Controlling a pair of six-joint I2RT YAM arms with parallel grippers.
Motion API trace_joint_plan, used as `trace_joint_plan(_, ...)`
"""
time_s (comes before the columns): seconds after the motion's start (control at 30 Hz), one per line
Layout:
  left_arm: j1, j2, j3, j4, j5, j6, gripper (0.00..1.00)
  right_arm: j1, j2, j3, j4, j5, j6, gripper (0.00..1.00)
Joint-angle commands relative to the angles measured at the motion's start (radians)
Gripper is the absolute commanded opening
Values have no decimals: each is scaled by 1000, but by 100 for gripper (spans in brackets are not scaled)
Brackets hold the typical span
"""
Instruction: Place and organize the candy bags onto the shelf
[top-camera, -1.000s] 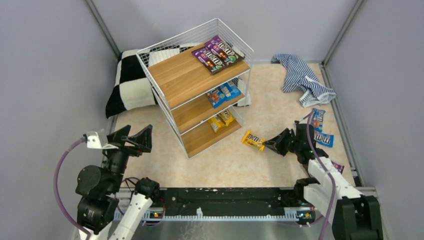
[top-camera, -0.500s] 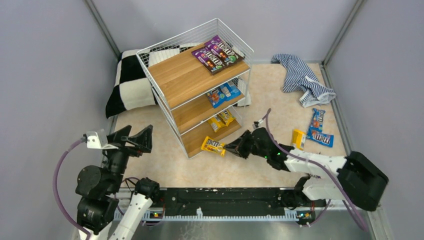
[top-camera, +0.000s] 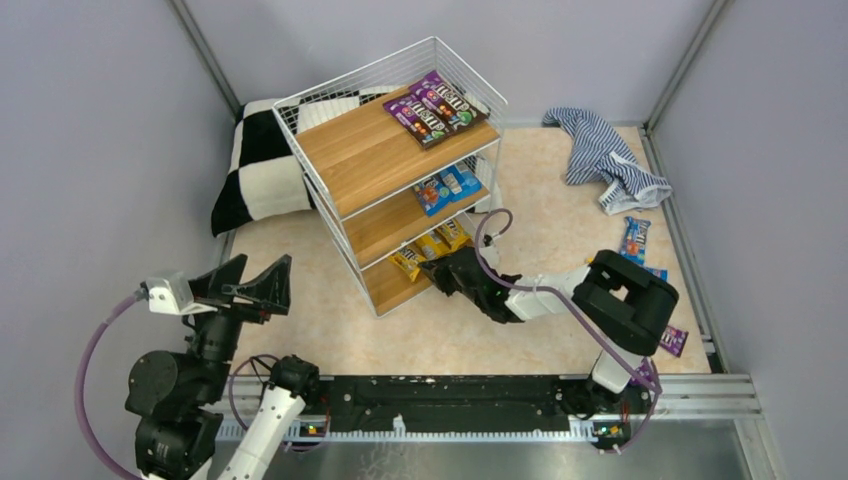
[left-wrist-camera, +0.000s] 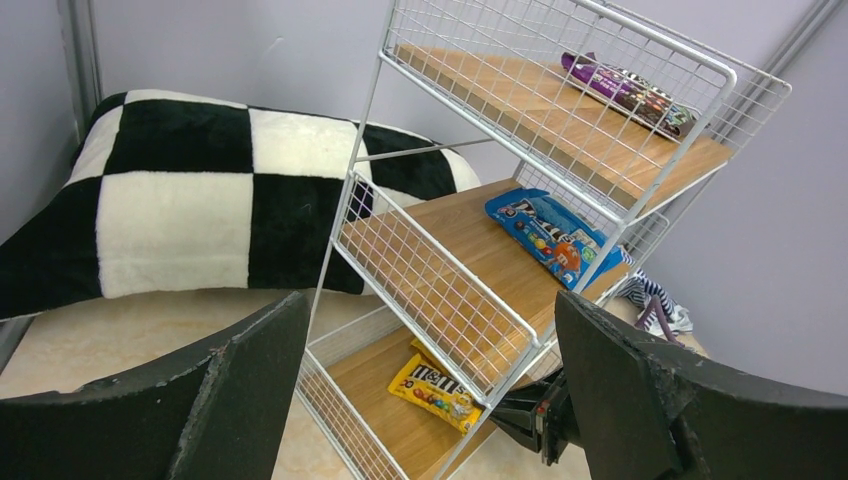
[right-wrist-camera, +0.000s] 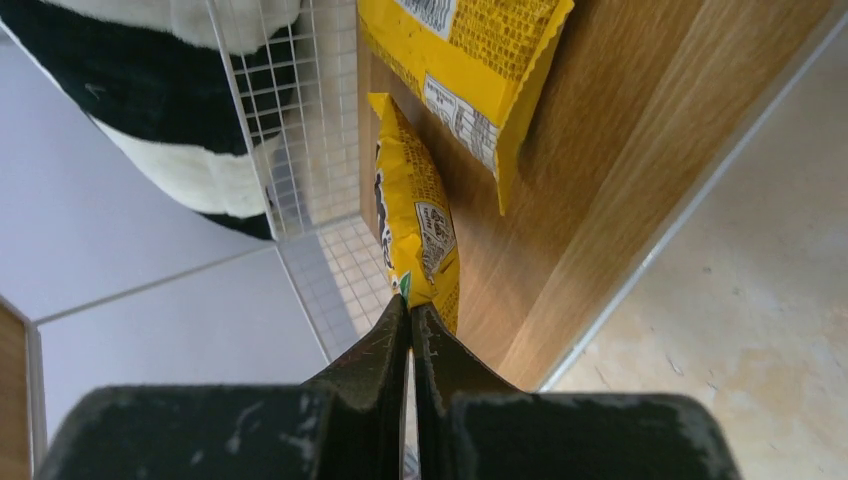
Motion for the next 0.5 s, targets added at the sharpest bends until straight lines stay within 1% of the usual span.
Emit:
trace_joint_plan(0.0,-4,2,28,-22,2,24,98,23,45,100,26,133,51,0)
trace_joint_plan(0.3,-4,-2,26,-24,17,27,98,37,116,171,-103,195,104,0)
trace_joint_plan(0.47,-9,-6,23,-28,14,31,98,39,144,207,-128,194,112,0)
